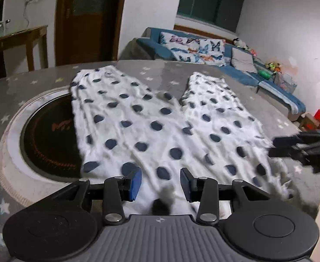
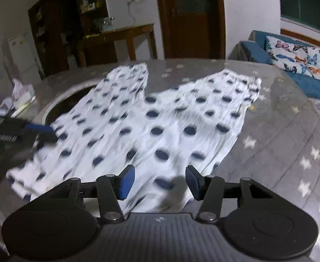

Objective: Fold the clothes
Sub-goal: 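Move both open grippers over the spread polka-dot pants legs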

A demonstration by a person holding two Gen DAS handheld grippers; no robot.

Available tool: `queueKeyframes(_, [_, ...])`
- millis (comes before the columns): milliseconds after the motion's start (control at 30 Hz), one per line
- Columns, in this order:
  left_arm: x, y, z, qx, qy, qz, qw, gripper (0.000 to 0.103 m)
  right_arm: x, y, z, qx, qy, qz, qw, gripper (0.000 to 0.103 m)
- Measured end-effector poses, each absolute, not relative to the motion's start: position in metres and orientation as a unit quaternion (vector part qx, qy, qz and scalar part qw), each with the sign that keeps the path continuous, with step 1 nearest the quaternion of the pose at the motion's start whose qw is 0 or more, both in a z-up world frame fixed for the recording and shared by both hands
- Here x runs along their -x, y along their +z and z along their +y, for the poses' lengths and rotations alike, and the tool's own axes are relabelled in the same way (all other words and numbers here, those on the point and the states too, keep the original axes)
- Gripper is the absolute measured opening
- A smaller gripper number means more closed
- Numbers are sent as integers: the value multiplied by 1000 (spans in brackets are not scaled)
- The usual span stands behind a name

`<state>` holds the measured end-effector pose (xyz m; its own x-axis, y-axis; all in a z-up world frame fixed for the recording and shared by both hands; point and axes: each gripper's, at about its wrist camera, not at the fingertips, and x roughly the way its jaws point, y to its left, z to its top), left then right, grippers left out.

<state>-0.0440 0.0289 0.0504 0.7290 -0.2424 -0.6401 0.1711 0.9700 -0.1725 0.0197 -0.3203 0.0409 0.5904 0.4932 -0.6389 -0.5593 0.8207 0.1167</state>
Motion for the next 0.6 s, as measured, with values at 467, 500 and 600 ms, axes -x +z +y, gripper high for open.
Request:
queueKeyframes(467, [31, 38, 26, 39, -103, 374, 921, 43, -90, 15, -315, 39, 261, 356, 896, 53])
queueKeyframes(500, [31, 39, 24, 38, -105, 373, 921, 43, -89, 16, -316, 40, 259, 357, 896, 53])
queueKeyframes(600, [33, 48, 11, 36, -128, 362, 923, 43, -94, 21, -316, 47, 257, 354, 898, 53])
